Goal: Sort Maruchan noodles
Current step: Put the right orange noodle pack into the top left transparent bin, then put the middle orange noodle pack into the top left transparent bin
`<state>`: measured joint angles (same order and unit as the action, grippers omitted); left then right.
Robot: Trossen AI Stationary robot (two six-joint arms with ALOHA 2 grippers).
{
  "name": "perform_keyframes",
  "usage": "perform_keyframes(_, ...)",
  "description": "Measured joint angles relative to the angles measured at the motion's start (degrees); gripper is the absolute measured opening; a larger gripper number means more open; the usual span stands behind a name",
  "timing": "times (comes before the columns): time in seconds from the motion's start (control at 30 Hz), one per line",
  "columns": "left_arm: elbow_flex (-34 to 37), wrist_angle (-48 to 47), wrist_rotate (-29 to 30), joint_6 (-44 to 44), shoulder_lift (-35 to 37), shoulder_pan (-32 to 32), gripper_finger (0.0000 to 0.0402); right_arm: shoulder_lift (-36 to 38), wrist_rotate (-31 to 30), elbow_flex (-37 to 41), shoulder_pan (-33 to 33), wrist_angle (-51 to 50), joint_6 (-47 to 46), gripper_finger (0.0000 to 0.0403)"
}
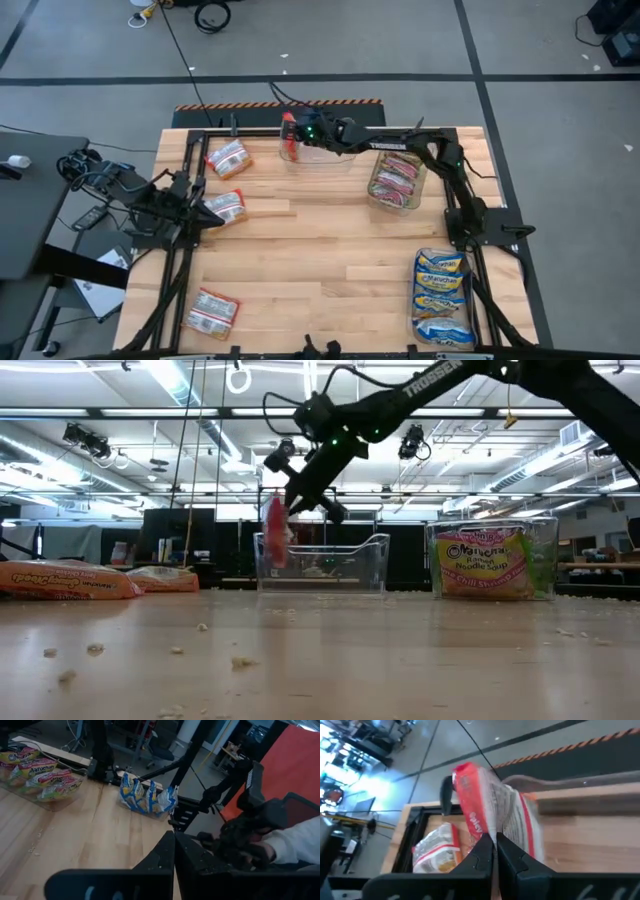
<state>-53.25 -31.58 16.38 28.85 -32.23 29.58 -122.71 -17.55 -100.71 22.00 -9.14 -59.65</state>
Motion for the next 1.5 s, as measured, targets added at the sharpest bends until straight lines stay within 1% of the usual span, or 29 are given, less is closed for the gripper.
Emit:
perform_keyframes(0.17, 0.0, 0.1, 0.0, 0.0, 0.0, 0.0, 0.0007, -3.0, -1.2, -0.1, -0.2, 1.5, -2.2, 0.001)
perform_keyframes(0.2, 0.0, 0.1, 0.0, 0.0, 0.0, 0.0, 0.0007, -3.3, -1.1, 0.0, -0.2, 0.2, -2.4, 0.0011)
perform_keyframes(0.27, 0.0, 0.3, 0.0, 0.2, 0.0, 0.0, 0.0007, -4.7, -0.5, -0.2, -0.2, 2.7, -2.4, 0.0021)
perform_keyframes(0.3, 0.0, 0.3, 0.0, 0.4, 0.0, 0.0, 0.0007, -4.9, 0.1, -0.2, -0.2, 2.0, -2.5, 0.0027)
perform_keyframes(0.37, -0.1, 0.2, -0.1, 0.4, 0.0, 0.0, 0.0007, -5.7, 0.8, -0.2, -0.1, 3.6, -2.7, 0.0035)
perform_keyframes(0.43, -0.1, 0.0, -0.1, 0.5, 0.0, 0.0, 0.0007, -5.7, 0.7, -0.1, -0.1, 2.6, -3.4, 0.0039)
perform_keyframes(0.57, -0.1, 0.0, -0.1, 0.5, 0.0, 0.0, 0.0007, -5.5, -2.1, -0.1, -0.4, 2.9, -1.8, 0.0044)
perform_keyframes(0.7, -0.1, 0.1, -0.1, 0.4, 0.0, 0.0, 0.0007, -5.3, -2.0, -0.1, -0.5, 3.4, -1.1, 0.0062)
perform_keyframes(0.87, -0.1, -1.2, -0.1, 0.0, 0.0, 0.0, 0.0007, -5.1, 0.5, -0.9, -0.5, 3.3, 5.2, 0.0096)
perform_keyframes(1.0, -0.1, -5.5, -0.1, 3.1, 0.2, 0.0, 0.0007, -3.1, 0.7, -3.8, -2.3, 1.9, 16.4, 0.0112)
perform_keyframes(1.07, -0.1, -9.5, 0.0, 5.9, 0.3, 0.0, 0.0007, -1.3, -1.2, -5.4, -4.2, 1.6, 22.6, 0.0113)
perform_keyframes(1.13, -0.1, -15.7, 1.2, 9.7, 0.4, 0.0, 0.0007, 0.7, -4.6, -6.6, -6.6, -0.4, 28.5, 0.0113)
perform_keyframes(1.23, 0.1, -28.6, 6.9, 18.1, 0.4, 0.0, 0.0017, 4.0, -8.3, -7.2, -10.8, -1.8, 34.5, 0.0114)
perform_keyframes(1.33, 2.1, -39.8, 12.4, 30.0, 0.4, -0.9, 0.0041, 7.3, -10.0, -7.3, -15.9, -2.4, 36.7, 0.0114)
perform_keyframes(1.37, 3.0, -41.9, 13.4, 34.6, 0.4, -1.5, 0.005, 8.1, -10.6, -7.3, -17.7, -2.7, 37.2, 0.0114)
perform_keyframes(1.43, 5.4, -43.4, 14.5, 43.2, 0.3, -3.4, 0.0066, 9.3, -12.8, -7.3, -21.3, -4.5, 37.7, 0.0114)
perform_keyframes(1.5, 8.2, -42.9, 14.0, 46.6, -0.3, -5.6, 0.0077, 9.9, -15.2, -7.3, -24.8, -5.3, 39.2, 0.0114)
